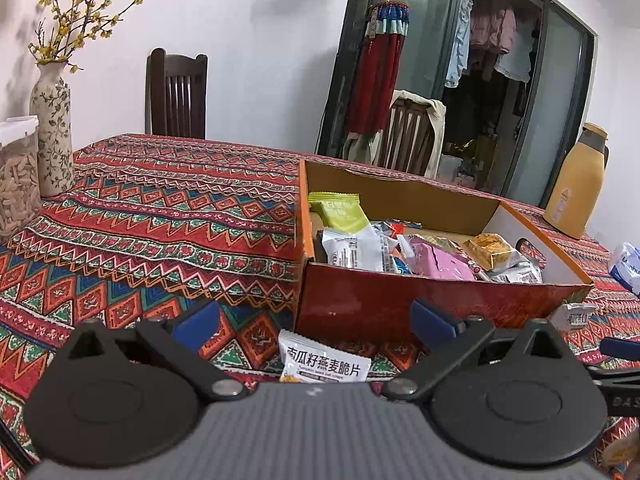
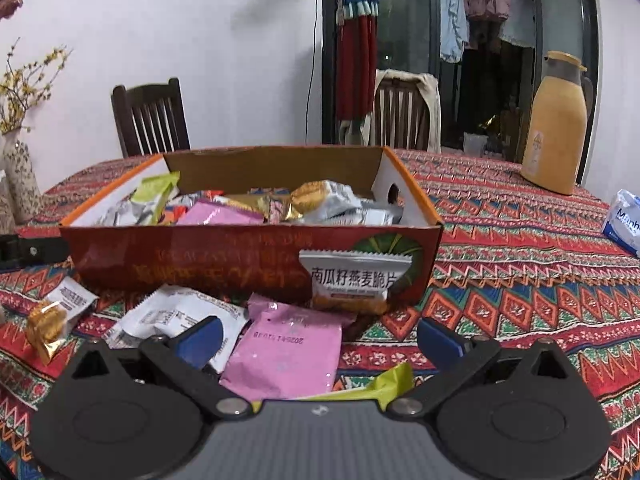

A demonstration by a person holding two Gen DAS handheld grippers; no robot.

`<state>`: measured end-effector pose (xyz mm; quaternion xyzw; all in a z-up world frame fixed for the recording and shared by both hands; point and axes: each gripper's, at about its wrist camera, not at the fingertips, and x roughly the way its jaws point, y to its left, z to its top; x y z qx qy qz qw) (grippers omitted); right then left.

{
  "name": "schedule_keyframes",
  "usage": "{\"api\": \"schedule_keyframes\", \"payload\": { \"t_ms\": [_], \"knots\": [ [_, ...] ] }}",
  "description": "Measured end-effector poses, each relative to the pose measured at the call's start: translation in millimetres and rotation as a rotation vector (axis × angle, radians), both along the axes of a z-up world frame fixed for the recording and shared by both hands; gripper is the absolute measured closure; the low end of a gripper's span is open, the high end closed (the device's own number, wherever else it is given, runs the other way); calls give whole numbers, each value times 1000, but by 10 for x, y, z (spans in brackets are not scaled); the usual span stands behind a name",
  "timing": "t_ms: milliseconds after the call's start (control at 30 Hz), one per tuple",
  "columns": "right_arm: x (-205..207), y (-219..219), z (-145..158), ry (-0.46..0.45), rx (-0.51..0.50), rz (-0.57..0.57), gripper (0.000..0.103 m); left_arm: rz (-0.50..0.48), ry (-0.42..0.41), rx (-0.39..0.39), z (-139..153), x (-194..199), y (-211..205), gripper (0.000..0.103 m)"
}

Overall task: Organize snacks
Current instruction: 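Move both grippers back to the packets beside the box, then grasp a pink packet with the right gripper while the left gripper grasps an oat crisp packet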

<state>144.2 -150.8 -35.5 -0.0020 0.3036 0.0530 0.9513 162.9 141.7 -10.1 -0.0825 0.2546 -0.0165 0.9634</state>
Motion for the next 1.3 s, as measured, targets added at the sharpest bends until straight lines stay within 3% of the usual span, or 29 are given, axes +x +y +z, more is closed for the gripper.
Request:
{"api": "schedule_keyframes", "payload": {
  "t_ms": [200,433,833,933,1133,1300],
  "knots": [
    [185,64,-85,64,-37,5,4,17,-4,-24,0,-2,54,0],
    [276,124,-114,107,-39,47,31,16,0,-34,-5,7,66,0],
    [318,108,-153,142,-7,84,31,24,-2,-39,-14,2,91,0],
    [265,134,-148,120,-8,81,42,29,4,-40,-24,14,96,0],
    [144,150,-135,76,12,86,43,28,11,-42,-32,32,91,0],
    [-28,94,6,-28,49,52,42,30,12,-44,-33,34,97,0]
  ]
}}
